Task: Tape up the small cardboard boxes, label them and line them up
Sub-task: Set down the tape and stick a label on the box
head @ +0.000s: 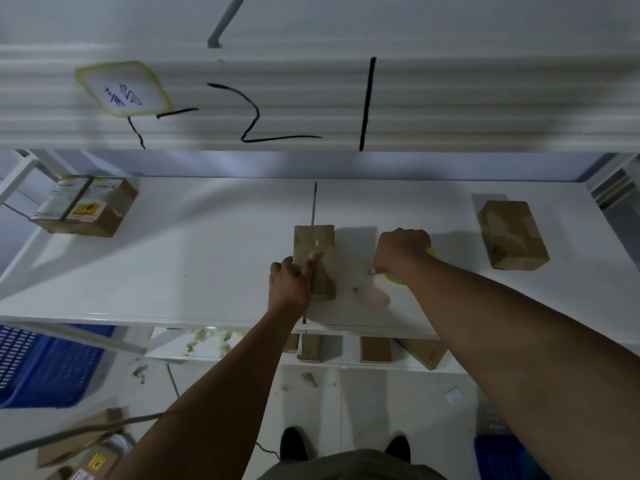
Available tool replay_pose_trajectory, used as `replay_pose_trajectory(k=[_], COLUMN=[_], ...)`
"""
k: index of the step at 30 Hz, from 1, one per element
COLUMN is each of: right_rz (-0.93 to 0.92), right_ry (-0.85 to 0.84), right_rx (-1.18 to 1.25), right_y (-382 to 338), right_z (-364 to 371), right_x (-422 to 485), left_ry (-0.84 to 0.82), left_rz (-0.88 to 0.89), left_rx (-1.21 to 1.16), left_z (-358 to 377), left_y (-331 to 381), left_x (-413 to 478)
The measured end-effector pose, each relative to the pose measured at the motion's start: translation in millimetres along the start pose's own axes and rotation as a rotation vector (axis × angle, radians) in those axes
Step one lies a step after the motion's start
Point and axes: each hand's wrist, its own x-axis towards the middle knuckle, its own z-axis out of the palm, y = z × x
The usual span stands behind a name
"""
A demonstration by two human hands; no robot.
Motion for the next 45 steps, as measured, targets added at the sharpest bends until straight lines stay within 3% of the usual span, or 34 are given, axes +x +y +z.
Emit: replay_pose_trajectory(k=[5, 9, 13, 17, 25, 29, 31, 34, 38, 45], right_rz=[-0.004, -0.202, -0.444, -0.489, -0.207, -0.162, -0.149, -0.181, -0.172, -0.066], right_ry=[0.036, 0.38, 0.699, 0.64, 0.422, 0.391, 0.34, 0.439, 0.579, 0.606], right_rx=[-0.051, -0.077, 0.14, 0.303, 0.134, 0.244, 0.474, 0.83, 0.93, 0.737], right_y=[-4, -4, -6, -20, -30, -28, -28, -36, -61, -76], right_z=[0, 12, 26, 39, 101, 109, 102, 92, 85, 70], right_x=[-1, -11, -27, -57, -69, -63, -62, -63, -52, -28], left_ry=[-0.03, -0.058, -0.032, -0.019, -0.058, -0.085, -0.09, -0.091, -0.093, -0.105], left_rz=[-0.042, -0.056, -0.043, -0.022, -0.025, -0.026, -0.03, -0.034, -0.032, -0.027], left_rx=[0.04, 0.059, 0.091, 0.127, 0.108, 0.102, 0.095, 0.081, 0.076, 0.047], left_z=[3, 3, 7, 11, 8, 6, 6, 7, 7, 2], left_y=[1, 3, 0, -5, -10, -10, -10, -11, -13, -14], left_x=[8, 12, 10, 10, 9, 11, 11, 12, 12, 12])
